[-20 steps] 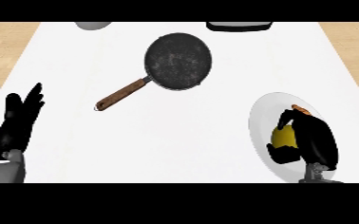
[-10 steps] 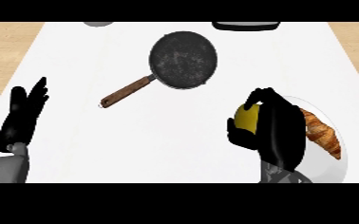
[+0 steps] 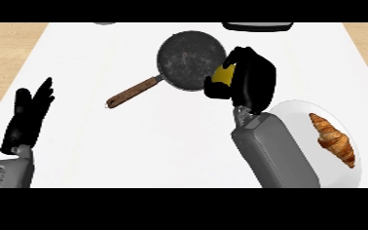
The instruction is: Pick the lemon from the plate and place it in the pan
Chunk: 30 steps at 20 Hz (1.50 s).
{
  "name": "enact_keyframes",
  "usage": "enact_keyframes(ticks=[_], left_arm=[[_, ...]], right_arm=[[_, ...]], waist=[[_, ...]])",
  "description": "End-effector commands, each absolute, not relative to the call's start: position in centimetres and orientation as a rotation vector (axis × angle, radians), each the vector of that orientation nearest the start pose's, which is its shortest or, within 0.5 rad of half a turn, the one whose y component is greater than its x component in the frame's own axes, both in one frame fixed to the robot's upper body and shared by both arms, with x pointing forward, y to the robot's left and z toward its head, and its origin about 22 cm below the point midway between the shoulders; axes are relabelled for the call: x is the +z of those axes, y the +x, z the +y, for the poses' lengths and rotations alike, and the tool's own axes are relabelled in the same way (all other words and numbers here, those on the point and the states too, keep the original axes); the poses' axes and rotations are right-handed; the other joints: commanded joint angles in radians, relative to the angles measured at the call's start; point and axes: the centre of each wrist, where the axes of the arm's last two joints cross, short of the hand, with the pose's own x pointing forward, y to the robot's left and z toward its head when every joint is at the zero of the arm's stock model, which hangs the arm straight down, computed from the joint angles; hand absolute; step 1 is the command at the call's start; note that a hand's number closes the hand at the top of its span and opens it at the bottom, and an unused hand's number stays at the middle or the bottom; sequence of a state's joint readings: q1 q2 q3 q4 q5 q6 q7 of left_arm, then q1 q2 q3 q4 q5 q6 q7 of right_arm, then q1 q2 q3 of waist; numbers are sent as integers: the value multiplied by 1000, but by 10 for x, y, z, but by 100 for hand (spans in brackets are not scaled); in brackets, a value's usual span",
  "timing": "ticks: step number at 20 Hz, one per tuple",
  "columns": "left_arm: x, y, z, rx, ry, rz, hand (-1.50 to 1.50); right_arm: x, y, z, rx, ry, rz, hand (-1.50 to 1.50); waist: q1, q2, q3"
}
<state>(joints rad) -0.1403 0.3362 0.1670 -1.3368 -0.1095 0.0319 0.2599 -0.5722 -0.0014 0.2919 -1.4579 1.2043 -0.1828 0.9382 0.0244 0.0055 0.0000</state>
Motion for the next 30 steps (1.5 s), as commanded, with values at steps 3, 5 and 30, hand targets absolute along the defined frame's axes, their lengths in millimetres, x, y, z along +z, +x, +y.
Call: enact_keyframes(ticks=[3,5,30], left_arm=[[7,268,344,-112,472,-1236,0],[2,287,327,-109,461,-1223,0],[30,305,316,-208,408,-1300,0]], right_arm=[[107,379,-90,332,-1087,-1334,150],[105,394,-87,328,-1076,-1327,150],[40,431,-114,152,-811,-1303,-150]], waist=[[14,6,0],[8,11,0],[117,55,4]])
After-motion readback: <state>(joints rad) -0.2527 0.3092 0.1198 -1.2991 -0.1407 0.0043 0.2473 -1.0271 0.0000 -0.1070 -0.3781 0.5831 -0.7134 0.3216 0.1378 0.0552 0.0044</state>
